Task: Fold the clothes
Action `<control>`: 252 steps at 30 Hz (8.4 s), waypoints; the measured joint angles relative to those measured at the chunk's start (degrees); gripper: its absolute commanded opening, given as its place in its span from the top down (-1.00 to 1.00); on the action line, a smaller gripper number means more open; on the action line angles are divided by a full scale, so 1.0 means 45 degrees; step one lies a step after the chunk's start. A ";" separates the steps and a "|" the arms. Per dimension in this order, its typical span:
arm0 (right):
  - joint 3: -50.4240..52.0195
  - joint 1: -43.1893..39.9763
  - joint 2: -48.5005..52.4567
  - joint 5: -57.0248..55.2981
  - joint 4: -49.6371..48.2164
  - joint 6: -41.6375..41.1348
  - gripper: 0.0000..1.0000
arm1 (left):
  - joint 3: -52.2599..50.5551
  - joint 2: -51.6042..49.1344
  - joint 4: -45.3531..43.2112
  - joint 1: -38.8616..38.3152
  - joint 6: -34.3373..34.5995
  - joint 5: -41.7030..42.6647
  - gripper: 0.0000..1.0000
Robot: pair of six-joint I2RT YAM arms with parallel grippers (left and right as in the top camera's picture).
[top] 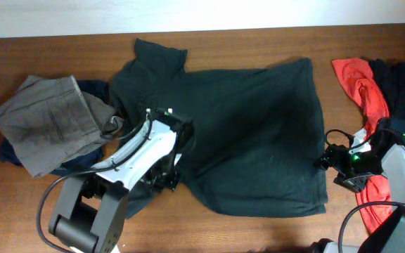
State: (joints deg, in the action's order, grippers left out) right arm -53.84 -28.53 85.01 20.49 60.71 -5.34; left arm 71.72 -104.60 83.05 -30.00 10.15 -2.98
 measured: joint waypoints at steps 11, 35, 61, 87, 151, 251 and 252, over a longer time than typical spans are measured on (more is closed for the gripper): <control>0.0000 0.0000 0.0000 0.0000 -0.0005 -0.0005 -0.55 | 0.1710 0.0078 -0.0695 0.0748 -0.0078 -0.2322 1.00; 0.0000 0.0000 0.0000 0.0000 -0.0107 0.0005 -0.55 | 0.2268 0.1651 -0.2161 0.1763 -0.1350 0.0597 1.00; 0.0000 0.0000 0.0000 0.0000 0.0092 0.0000 -0.55 | 0.3060 -0.0092 -0.2939 0.2263 -0.2045 -0.0146 -0.43; 0.0000 0.0000 0.0000 0.0000 0.0141 0.0005 -0.55 | 0.2215 0.0029 -0.1195 0.2045 -0.0282 -0.2142 1.00; 0.0000 0.0000 0.0000 0.0000 -0.0005 0.0005 -0.56 | -0.1807 0.0928 -0.7004 0.4838 0.0981 0.0005 0.42; 0.3245 -0.1763 0.0301 -0.0092 -0.2200 -0.1462 -0.10 | 0.0923 0.8675 0.3021 0.6829 0.0981 0.3575 0.99; 0.3293 -0.1763 0.0257 -0.0083 -0.2283 -0.1506 0.21 | 0.0923 0.8675 0.3026 0.6829 0.0986 0.3570 0.99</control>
State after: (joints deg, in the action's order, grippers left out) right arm -39.03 -36.47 86.17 20.12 50.43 -12.12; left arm 75.88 -65.56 96.66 0.73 14.59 13.08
